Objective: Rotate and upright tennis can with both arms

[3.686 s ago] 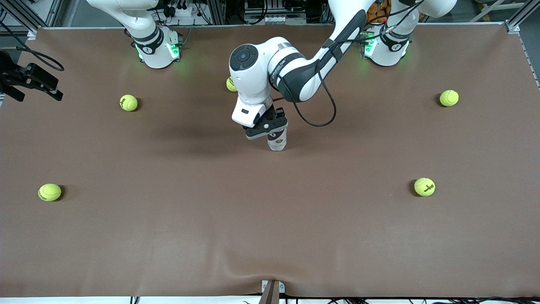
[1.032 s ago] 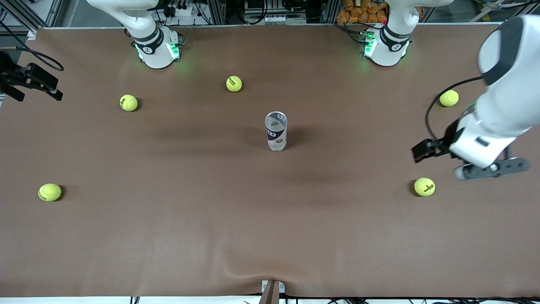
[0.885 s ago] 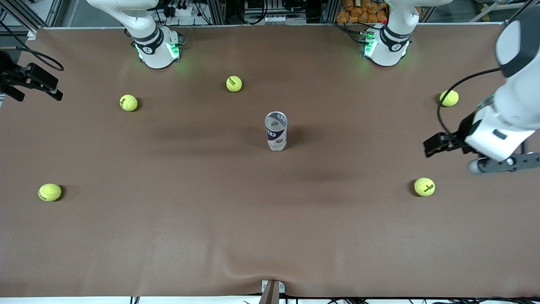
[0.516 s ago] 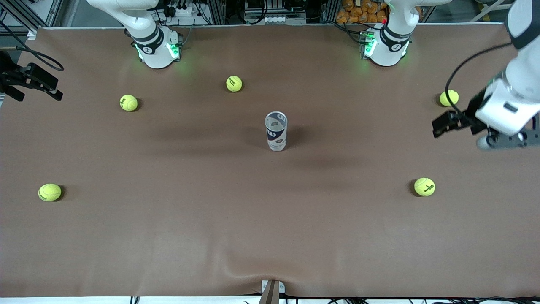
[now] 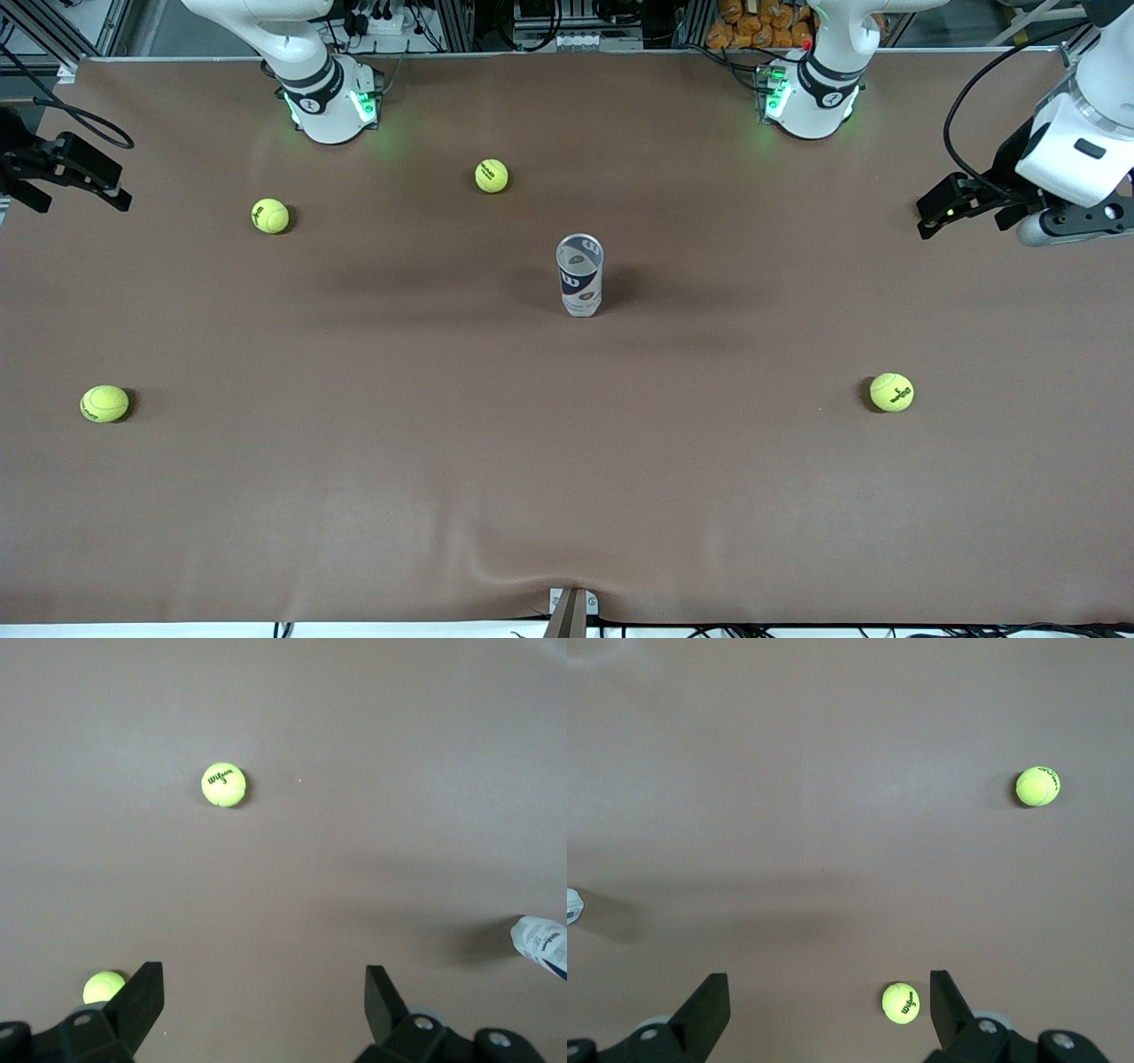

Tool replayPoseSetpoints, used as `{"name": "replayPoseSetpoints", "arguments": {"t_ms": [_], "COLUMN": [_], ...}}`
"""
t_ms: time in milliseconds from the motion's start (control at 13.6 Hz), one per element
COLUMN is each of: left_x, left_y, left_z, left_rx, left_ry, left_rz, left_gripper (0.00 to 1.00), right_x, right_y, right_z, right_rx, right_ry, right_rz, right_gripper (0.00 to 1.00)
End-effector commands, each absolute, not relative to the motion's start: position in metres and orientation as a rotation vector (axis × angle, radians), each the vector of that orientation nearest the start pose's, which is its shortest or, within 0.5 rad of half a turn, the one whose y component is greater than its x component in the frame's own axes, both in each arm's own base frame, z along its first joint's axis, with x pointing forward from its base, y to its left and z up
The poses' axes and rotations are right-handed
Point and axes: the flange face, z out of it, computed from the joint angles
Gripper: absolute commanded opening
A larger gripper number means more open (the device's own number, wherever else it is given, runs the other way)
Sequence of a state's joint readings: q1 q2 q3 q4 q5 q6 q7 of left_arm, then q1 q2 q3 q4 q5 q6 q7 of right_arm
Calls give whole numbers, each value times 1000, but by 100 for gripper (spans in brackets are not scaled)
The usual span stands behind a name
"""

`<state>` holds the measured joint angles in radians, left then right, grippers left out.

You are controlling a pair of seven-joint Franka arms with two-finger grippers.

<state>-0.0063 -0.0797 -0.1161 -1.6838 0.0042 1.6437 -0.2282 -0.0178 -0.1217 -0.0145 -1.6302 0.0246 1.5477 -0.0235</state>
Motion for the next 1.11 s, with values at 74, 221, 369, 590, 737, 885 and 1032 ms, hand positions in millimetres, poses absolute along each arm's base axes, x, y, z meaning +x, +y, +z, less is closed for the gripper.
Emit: {"name": "replayPoseSetpoints", "arguments": {"t_ms": [74,221,369,590,737,885,1032], "left_x": [535,535,535,535,535,535,534], "left_y": [-34,-33,-30,-29,-30,-30,-31], "left_z": [628,630,634,631,632,632,631], "left_rx": [-3141,-3138,-3105,-3104,-3102,-3107,-3117], "left_ry": [-127,-123,-59,52,84,72,62], "left_rz": [-116,-121,-136,-114,-119,-119,-107], "left_gripper": [100,100,100,100,100,100,100], "right_x": [515,515,515,515,515,515,515], "right_y": [-14,-14,-14,-14,-14,-14,-14], "right_z": [664,664,664,664,664,664,664], "right_rx": [-3111,-3111,-3111,-3111,-3111,-3111,-3112], "right_ry": [36,36,33,33,33,33,31], "right_rz": [-61,-61,-61,-61,-61,-61,-61], "right_gripper": [100,100,100,100,100,100,100]}}
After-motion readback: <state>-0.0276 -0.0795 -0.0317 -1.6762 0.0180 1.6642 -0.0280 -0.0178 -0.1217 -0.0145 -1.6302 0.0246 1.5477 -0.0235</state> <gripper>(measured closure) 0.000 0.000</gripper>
